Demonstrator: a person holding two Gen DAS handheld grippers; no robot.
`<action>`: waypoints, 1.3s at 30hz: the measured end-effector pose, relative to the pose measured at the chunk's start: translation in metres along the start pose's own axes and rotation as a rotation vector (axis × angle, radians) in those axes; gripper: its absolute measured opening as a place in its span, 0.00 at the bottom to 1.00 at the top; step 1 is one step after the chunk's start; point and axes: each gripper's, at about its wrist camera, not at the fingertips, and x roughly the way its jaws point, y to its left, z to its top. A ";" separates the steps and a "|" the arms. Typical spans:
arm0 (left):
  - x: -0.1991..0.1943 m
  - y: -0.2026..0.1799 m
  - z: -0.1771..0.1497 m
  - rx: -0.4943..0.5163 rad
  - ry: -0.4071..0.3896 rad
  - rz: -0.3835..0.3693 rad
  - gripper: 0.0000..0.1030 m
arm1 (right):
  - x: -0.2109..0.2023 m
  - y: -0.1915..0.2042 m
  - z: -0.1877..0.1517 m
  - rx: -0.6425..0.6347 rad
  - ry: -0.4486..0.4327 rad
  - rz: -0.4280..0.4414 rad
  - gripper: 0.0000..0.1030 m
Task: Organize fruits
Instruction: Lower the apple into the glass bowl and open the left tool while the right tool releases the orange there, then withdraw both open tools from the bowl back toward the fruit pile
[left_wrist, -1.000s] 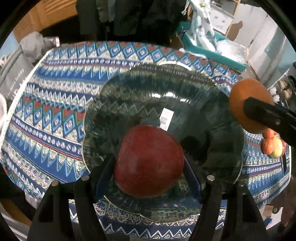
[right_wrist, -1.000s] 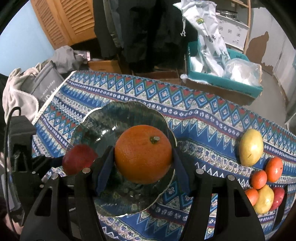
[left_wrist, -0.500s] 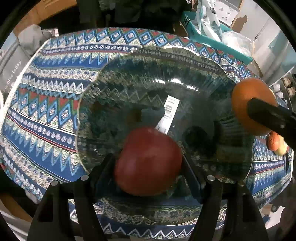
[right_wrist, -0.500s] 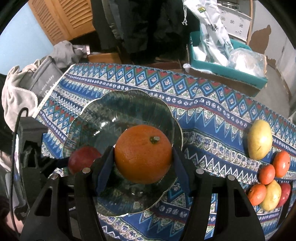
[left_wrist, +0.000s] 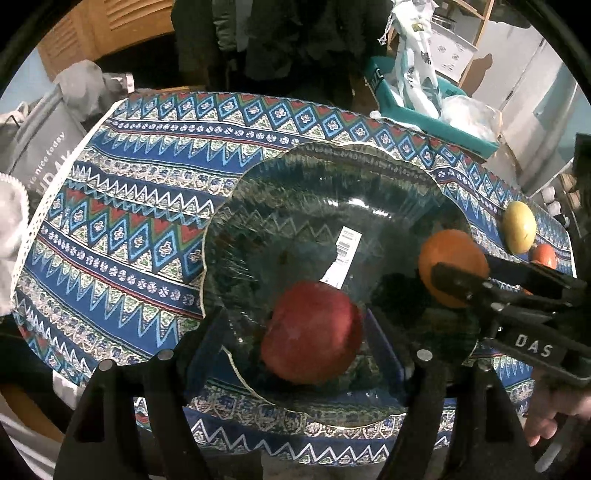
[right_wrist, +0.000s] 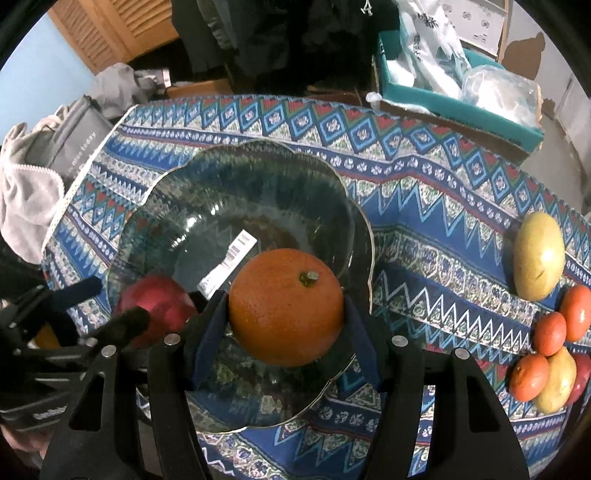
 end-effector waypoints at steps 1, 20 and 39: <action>-0.001 0.000 0.001 -0.002 -0.003 0.000 0.75 | 0.001 0.000 0.000 -0.001 0.004 -0.002 0.62; -0.032 -0.012 0.010 0.008 -0.089 -0.025 0.75 | -0.039 -0.015 0.006 0.058 -0.101 -0.039 0.62; -0.095 -0.067 0.024 0.060 -0.229 -0.152 0.75 | -0.162 -0.039 -0.001 0.077 -0.350 -0.188 0.69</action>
